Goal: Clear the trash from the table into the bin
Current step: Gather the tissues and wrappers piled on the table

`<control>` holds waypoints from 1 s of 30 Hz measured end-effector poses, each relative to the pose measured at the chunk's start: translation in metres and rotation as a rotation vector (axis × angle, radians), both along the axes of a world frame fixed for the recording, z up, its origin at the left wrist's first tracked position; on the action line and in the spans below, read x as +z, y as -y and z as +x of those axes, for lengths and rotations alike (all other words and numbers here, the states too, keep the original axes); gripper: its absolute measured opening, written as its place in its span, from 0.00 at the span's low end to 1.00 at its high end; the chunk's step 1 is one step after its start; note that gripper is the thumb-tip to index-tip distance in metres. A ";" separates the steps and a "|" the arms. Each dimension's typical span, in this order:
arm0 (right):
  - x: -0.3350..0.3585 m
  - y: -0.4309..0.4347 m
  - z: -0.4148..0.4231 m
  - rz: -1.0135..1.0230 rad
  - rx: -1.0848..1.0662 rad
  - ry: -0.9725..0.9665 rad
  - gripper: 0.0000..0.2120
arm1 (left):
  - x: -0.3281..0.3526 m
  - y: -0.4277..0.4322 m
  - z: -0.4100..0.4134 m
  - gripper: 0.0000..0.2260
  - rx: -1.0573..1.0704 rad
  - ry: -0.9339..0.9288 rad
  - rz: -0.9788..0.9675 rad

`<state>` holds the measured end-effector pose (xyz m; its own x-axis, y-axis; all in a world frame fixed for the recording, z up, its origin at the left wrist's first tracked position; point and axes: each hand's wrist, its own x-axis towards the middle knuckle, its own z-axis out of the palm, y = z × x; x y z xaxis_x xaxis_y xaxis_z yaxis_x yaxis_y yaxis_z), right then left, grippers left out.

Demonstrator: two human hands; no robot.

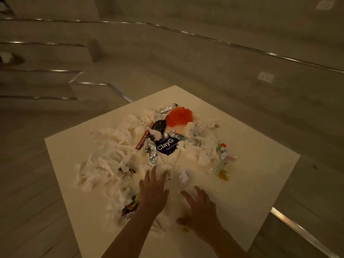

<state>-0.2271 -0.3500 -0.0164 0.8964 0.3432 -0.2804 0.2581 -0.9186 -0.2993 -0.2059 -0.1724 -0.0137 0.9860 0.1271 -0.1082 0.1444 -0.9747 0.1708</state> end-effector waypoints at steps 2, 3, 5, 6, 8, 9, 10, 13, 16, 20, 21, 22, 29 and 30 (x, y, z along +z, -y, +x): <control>-0.003 -0.001 0.005 0.026 0.002 0.073 0.33 | -0.005 -0.004 0.009 0.29 -0.013 -0.029 -0.016; -0.003 -0.002 0.007 0.067 -0.008 0.113 0.28 | -0.005 -0.004 0.011 0.28 -0.017 -0.033 -0.036; -0.005 -0.002 0.013 0.145 -0.016 0.154 0.18 | -0.005 -0.002 0.014 0.24 -0.026 -0.012 -0.104; -0.006 -0.002 0.016 0.175 -0.010 0.150 0.16 | -0.006 -0.001 0.016 0.22 -0.033 0.007 -0.135; -0.008 -0.002 0.024 0.216 0.007 0.116 0.14 | -0.006 -0.004 0.020 0.18 -0.041 0.028 -0.180; -0.008 -0.002 0.030 0.233 0.015 0.104 0.13 | -0.006 -0.006 0.024 0.16 -0.031 0.033 -0.196; -0.009 -0.002 0.035 0.250 0.022 0.107 0.11 | -0.005 -0.008 0.028 0.15 -0.016 0.036 -0.206; 0.002 -0.005 0.051 0.307 0.018 0.149 0.10 | -0.001 -0.013 0.036 0.14 0.019 0.067 -0.223; 0.019 -0.011 0.068 0.357 0.009 0.217 0.13 | 0.008 -0.018 0.042 0.14 0.049 0.093 -0.289; 0.038 -0.012 0.102 0.289 -0.043 0.297 0.17 | 0.019 -0.023 0.055 0.19 0.085 0.161 -0.338; 0.043 -0.011 0.114 0.249 -0.090 0.337 0.17 | 0.022 -0.023 0.060 0.17 0.084 0.187 -0.346; 0.046 -0.009 0.126 0.203 -0.136 0.388 0.15 | 0.024 -0.023 0.064 0.16 0.080 0.208 -0.346; 0.029 -0.001 0.192 -0.003 -0.310 0.361 0.32 | 0.021 -0.017 0.105 0.25 0.108 0.193 -0.221; 0.020 0.000 0.198 -0.007 -0.318 0.319 0.36 | 0.018 -0.015 0.111 0.26 0.102 0.186 -0.220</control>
<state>-0.0293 -0.3504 0.0039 0.9990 0.0358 0.0261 0.0411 -0.9690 -0.2438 -0.0952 -0.1578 0.0038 0.9748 0.2200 0.0372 0.1860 -0.8933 0.4091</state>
